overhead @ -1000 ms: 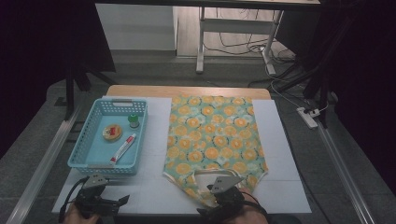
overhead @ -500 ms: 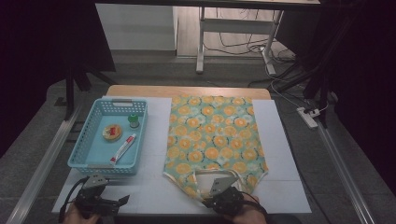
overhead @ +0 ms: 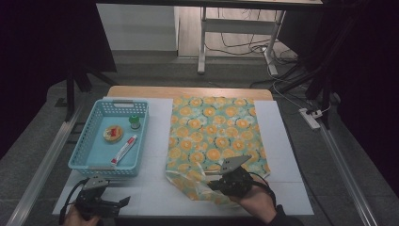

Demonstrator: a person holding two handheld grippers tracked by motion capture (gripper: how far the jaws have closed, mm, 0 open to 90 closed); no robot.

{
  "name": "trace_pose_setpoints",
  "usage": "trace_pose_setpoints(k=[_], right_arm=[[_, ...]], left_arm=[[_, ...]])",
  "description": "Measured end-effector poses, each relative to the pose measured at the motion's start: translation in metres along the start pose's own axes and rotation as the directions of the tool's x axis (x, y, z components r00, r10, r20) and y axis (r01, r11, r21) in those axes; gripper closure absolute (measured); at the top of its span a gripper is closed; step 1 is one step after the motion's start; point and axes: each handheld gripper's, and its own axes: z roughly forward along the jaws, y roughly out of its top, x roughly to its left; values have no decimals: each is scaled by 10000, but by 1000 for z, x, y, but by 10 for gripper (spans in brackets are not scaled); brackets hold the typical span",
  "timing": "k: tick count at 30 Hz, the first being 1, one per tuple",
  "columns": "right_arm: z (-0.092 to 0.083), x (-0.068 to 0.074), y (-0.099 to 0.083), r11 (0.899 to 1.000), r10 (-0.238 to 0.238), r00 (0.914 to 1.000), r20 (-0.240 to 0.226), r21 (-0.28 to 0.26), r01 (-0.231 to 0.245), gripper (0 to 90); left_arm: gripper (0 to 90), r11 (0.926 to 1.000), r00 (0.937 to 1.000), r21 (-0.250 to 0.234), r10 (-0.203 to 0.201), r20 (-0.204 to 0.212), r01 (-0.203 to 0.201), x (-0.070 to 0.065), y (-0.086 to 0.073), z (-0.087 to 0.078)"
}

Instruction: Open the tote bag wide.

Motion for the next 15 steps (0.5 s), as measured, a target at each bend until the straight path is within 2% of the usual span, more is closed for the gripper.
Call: trace_pose_setpoints(k=[3, 10, 15], right_arm=[[-2, -11, 4, 9999, 108, 9999, 98, 5, -108, 895], [-7, -33, 10, 9998, 182, 9977, 646, 72, -187, 896], [-8, -55, 17, 9996, 269, 9948, 979, 39, -274, 896]], left_arm=[[0, 10000, 10000, 5, -7, 4, 7, 0, 0, 0], [0, 10000, 10000, -4, -50, 28, 50, 1, 0, 0], [0, 10000, 10000, 7, -79, 52, 79, 1, 0, 0]])
